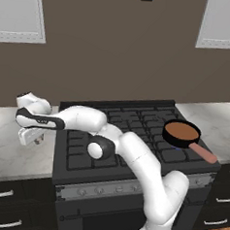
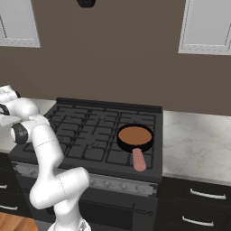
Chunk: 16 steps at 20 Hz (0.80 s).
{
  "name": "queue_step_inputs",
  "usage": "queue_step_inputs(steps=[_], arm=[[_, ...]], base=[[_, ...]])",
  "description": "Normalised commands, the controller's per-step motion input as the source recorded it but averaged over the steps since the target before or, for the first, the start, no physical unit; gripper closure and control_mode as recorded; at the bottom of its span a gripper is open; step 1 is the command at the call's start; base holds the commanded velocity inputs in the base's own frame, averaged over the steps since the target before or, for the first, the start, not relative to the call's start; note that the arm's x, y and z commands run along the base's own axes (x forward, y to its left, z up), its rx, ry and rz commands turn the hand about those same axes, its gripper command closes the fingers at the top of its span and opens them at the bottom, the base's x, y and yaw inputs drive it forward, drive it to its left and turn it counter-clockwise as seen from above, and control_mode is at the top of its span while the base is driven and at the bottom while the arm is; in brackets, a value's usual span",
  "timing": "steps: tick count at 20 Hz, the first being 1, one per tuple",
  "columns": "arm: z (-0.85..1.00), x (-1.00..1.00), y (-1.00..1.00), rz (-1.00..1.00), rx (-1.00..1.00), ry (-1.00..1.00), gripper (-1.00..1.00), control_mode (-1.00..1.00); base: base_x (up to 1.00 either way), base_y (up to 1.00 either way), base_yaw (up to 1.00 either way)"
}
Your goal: Pick up the sugar cube(s) and place them in the saucepan with hot chocolate.
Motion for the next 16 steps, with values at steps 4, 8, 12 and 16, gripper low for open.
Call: queue_step_inputs(steps=[4, 8, 12, 16], arm=[[0.31, -0.91, -0.89, -0.02, 0.00, -0.12, 1.00, -1.00], [0.45, -0.86, -0.92, -0.05, -0.01, -0.07, 1.00, -1.00], [0.47, -0.74, -1.00, -0.03, 0.00, -0.03, 1.00, -1.00], [0.51, -0.68, -1.00, -0.01, 0.00, -0.01, 1.00, -1.00]], base=[[0.00, 0.00, 0.00], [0.00, 0.00, 0.00], [0.00, 0.00, 0.00], [0.00, 0.00, 0.00]])
